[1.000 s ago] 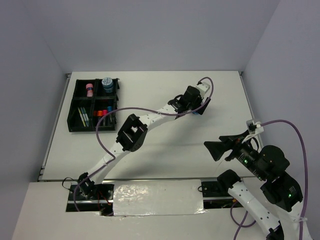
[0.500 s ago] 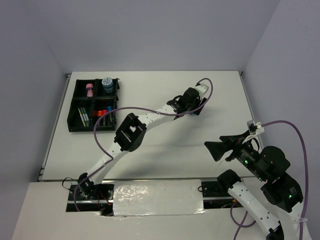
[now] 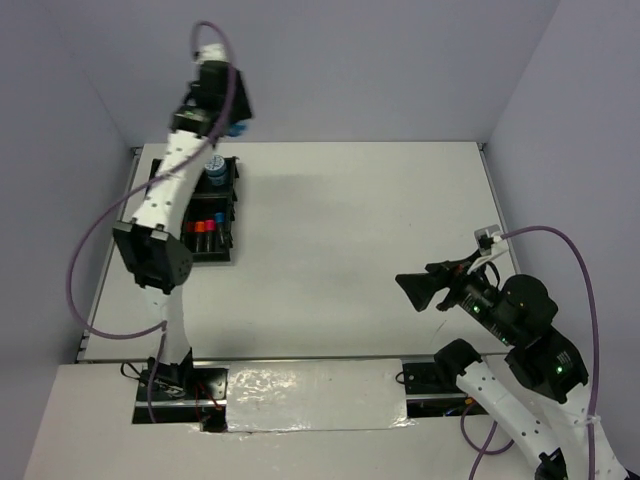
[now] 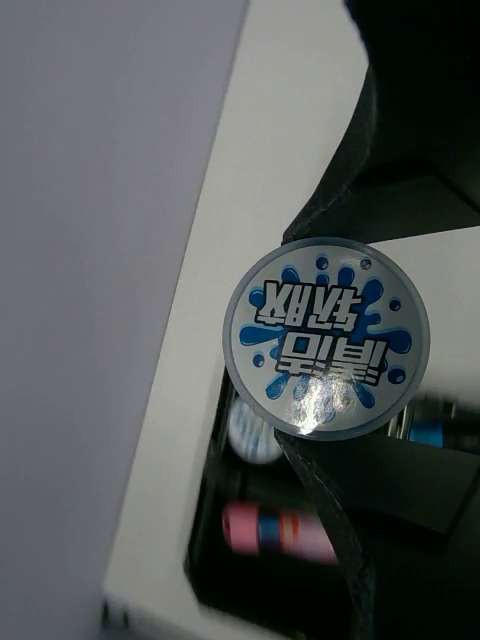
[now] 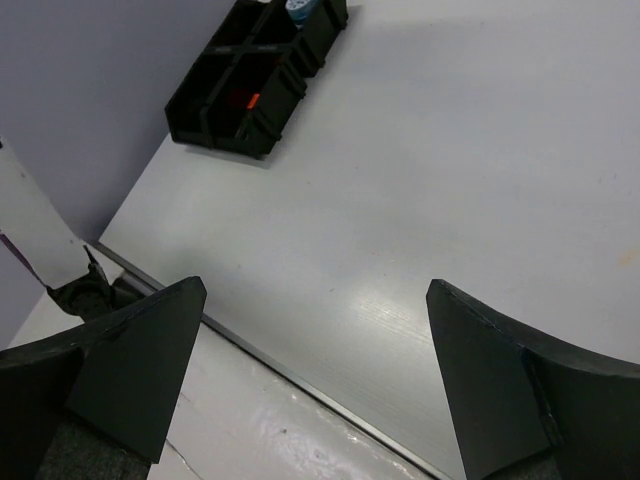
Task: Sort the stationery into containers
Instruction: Pick up the stationery from the center of the board, then place the stationery in the storage box.
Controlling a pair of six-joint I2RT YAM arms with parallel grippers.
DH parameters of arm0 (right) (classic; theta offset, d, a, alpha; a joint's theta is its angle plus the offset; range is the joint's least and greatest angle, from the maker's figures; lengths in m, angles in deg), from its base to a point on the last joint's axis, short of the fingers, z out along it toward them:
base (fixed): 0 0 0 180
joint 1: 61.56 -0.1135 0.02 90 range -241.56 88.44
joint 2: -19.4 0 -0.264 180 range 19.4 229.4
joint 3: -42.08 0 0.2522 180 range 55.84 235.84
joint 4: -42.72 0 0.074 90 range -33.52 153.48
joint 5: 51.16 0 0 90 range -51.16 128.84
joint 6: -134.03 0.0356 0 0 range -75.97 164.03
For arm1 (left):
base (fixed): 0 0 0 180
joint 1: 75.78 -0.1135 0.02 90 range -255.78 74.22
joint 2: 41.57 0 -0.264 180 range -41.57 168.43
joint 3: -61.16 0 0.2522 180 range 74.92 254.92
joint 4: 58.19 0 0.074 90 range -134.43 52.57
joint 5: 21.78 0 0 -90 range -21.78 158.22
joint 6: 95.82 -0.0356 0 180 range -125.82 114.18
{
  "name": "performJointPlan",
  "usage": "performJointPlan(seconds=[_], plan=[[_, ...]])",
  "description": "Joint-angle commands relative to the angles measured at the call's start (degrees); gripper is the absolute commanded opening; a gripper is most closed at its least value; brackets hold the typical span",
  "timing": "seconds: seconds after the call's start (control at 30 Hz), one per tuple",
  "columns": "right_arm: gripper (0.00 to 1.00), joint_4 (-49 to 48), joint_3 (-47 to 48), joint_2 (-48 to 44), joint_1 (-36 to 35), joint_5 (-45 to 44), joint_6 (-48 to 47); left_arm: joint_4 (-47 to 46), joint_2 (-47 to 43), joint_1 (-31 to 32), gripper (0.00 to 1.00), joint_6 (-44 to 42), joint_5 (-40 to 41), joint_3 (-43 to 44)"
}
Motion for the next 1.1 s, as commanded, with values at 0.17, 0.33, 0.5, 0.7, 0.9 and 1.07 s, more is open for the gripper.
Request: performJointPlan(seconds=[0.17,0.33,0.5,0.7,0.9,1.07], plan=[[1.00,-4.7,1.3,2.9,0.1,1.5,-1.6,15.3,2.5,-15.2,0.00,3.7,-9.6,0.2],[1.00,-4.8,0.0,2.9,0.1,2.9,-1.4,13.0,3.4,-16.5,0.00,2.2,-11.5,-0.2],[1.00,-4.4,-0.7,2.5,0.1,3.0,-1.4,12.8,6.4,-16.8,0.00,2.7,-11.8,0.9],[1.00,-4.3,-0.9,2.2,0.1,2.1,-1.7,15.0,10.8,-17.1,0.00,3.6,-7.9,2.3],[1.00,-4.9,-0.9,2.9,0.1,2.3,-1.8,14.1,11.7,-17.3,0.00,3.9,-7.8,2.1],[1.00,-5.6,-1.0,2.6,0.1,2.4,-1.6,8.0,10.7,-17.3,0.04,3.2,-9.0,-2.5]])
